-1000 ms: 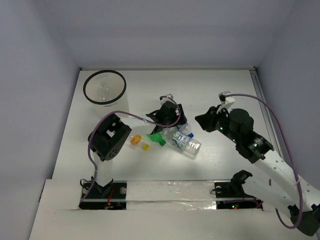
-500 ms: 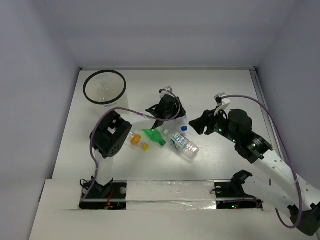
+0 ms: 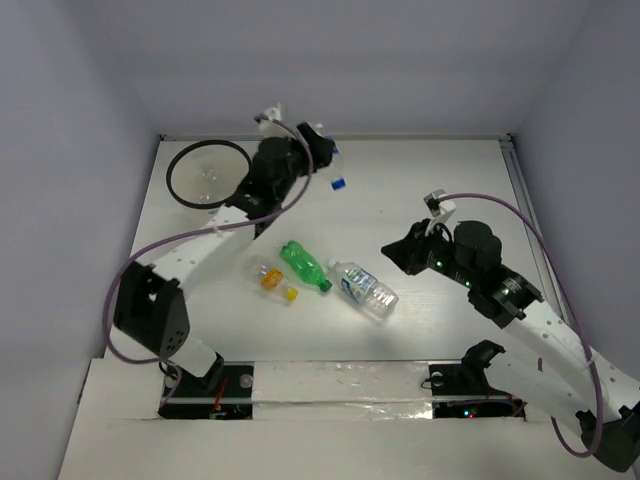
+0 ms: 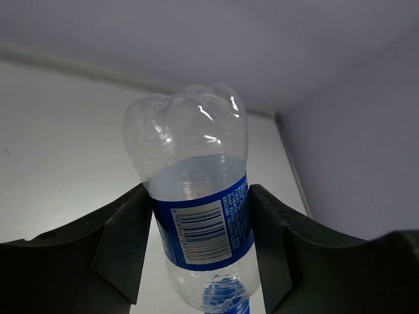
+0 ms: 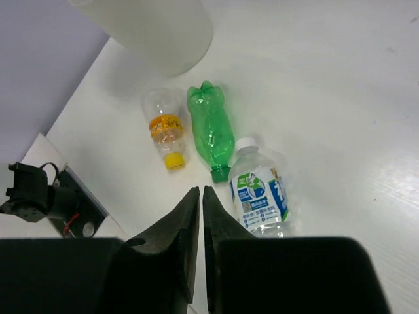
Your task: Put the plastic bottles in the bin
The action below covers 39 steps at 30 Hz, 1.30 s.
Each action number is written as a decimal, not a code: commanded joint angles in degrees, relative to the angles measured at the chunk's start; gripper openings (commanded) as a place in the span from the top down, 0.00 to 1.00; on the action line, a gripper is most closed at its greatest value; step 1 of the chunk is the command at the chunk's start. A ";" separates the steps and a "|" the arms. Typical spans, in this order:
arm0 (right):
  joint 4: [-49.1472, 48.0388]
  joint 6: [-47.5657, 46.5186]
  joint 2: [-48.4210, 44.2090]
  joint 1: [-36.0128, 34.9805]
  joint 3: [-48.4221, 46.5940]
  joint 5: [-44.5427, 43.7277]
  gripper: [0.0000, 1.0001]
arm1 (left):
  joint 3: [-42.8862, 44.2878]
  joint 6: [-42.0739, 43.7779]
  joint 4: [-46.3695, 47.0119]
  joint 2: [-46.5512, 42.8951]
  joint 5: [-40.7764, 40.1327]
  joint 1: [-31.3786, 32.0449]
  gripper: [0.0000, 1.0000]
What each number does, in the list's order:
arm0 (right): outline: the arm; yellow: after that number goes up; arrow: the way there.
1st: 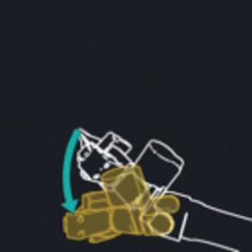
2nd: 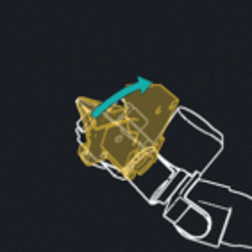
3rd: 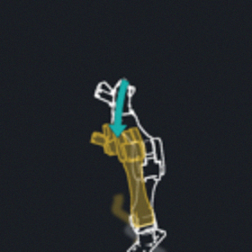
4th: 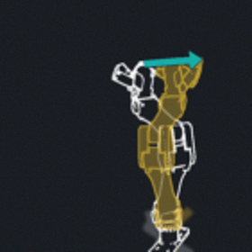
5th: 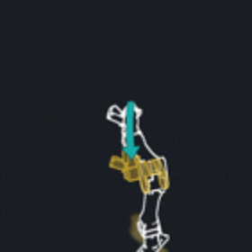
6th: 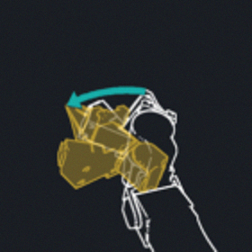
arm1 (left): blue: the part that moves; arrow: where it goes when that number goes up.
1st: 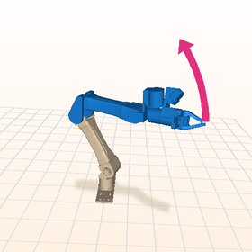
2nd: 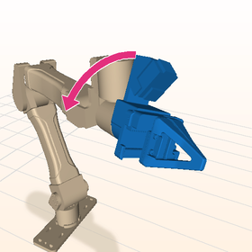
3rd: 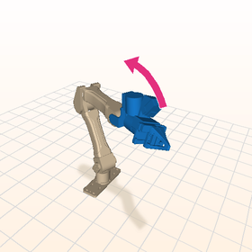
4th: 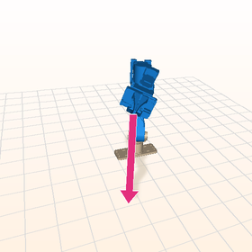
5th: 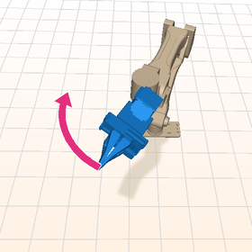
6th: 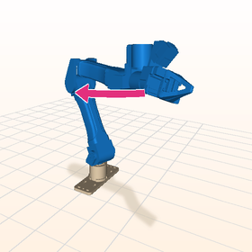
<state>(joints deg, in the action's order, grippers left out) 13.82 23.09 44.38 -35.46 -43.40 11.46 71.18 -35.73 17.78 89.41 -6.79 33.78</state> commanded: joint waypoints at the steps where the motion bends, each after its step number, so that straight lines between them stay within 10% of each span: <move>1: -4.50 0.64 2.63 -0.75 0.86 1.81 0.90 | 4.49 6.45 -0.99 -8.80 -4.54 -5.03 0.63; 9: -6.17 -0.24 13.71 -2.51 -1.34 -4.61 0.82 | 8.63 20.33 -8.90 -17.94 -17.18 -15.49 0.63; 20: -5.57 -2.35 26.54 -2.51 -4.41 -9.61 0.21 | -3.05 34.31 1.89 -17.43 -26.78 -20.86 0.64; 39: 0.15 -9.82 43.86 -6.10 -13.46 -4.70 0.08 | -15.45 36.08 12.63 -12.06 -23.10 -20.86 0.62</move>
<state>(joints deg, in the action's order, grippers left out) 12.99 16.14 88.23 -39.11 -53.67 4.75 56.38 1.04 25.45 77.80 -30.70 13.39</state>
